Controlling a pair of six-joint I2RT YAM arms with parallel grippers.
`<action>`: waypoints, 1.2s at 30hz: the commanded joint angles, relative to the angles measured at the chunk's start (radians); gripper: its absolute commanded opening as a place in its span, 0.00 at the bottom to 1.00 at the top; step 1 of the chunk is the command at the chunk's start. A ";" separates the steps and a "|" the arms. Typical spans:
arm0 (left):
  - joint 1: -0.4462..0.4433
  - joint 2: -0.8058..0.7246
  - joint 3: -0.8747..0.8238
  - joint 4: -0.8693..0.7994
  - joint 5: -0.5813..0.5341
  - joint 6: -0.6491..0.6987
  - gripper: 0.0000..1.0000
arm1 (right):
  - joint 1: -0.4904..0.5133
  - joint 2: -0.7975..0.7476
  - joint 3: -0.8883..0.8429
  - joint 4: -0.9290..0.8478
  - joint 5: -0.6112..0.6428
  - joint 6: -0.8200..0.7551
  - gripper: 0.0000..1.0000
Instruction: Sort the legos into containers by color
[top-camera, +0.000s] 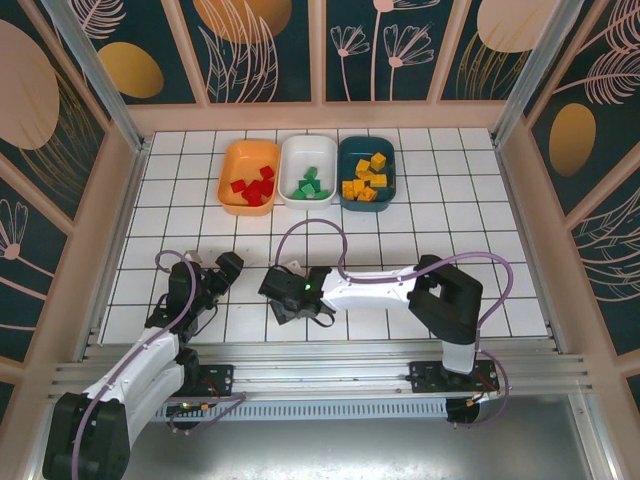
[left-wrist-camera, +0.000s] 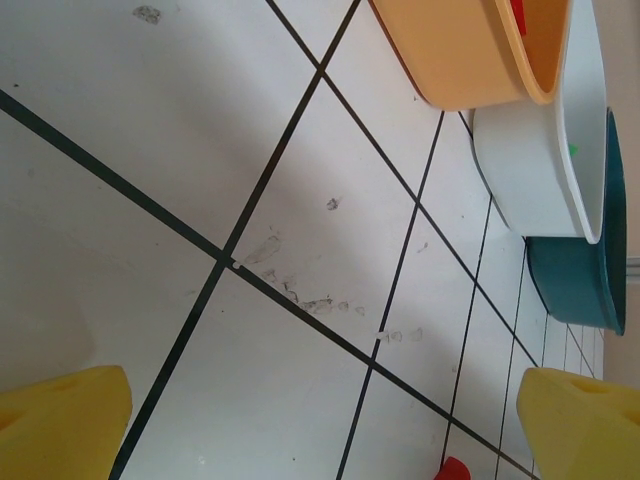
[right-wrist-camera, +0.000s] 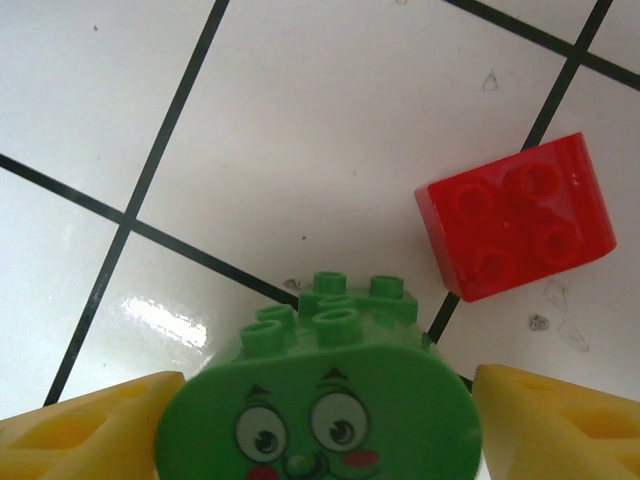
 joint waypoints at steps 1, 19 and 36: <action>0.005 0.003 0.015 -0.013 0.000 0.024 0.98 | -0.007 0.002 -0.003 0.021 -0.009 -0.015 0.74; 0.005 0.013 0.026 -0.013 0.011 0.031 0.99 | -0.007 0.021 -0.015 0.033 -0.006 -0.029 0.63; 0.006 0.049 0.057 0.037 0.082 0.032 0.98 | -0.198 -0.114 0.122 0.091 0.043 -0.184 0.55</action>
